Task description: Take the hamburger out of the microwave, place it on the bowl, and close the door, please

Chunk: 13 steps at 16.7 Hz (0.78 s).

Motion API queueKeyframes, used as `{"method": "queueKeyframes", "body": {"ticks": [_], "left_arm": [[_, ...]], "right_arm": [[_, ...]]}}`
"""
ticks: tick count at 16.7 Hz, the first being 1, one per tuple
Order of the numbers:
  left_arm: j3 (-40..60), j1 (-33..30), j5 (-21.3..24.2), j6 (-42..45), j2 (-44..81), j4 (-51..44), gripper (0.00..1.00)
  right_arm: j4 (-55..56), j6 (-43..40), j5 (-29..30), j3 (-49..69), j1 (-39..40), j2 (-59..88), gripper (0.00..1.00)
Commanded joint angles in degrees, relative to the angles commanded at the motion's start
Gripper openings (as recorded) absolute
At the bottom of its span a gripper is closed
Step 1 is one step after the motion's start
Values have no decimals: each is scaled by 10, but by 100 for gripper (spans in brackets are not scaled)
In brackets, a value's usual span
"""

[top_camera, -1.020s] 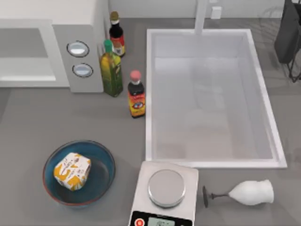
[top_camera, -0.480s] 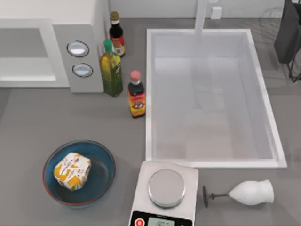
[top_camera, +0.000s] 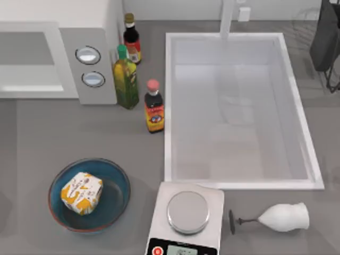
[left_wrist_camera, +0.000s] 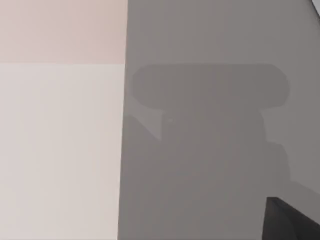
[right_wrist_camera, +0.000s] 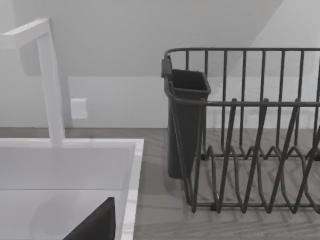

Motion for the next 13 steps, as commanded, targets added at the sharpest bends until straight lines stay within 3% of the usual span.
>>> {"method": "queueKeyframes", "body": {"ticks": [4, 10, 13], "left_arm": [[-83, -38, -18, -42, -69, 43, 0], [-91, -40, -19, -48, -74, 46, 0], [-131, -80, -45, -88, -116, 61, 0]], "right_arm": [[0, 0, 0, 0, 0, 0, 100], [0, 0, 0, 0, 0, 0, 100], [0, 0, 0, 0, 0, 0, 100]]}}
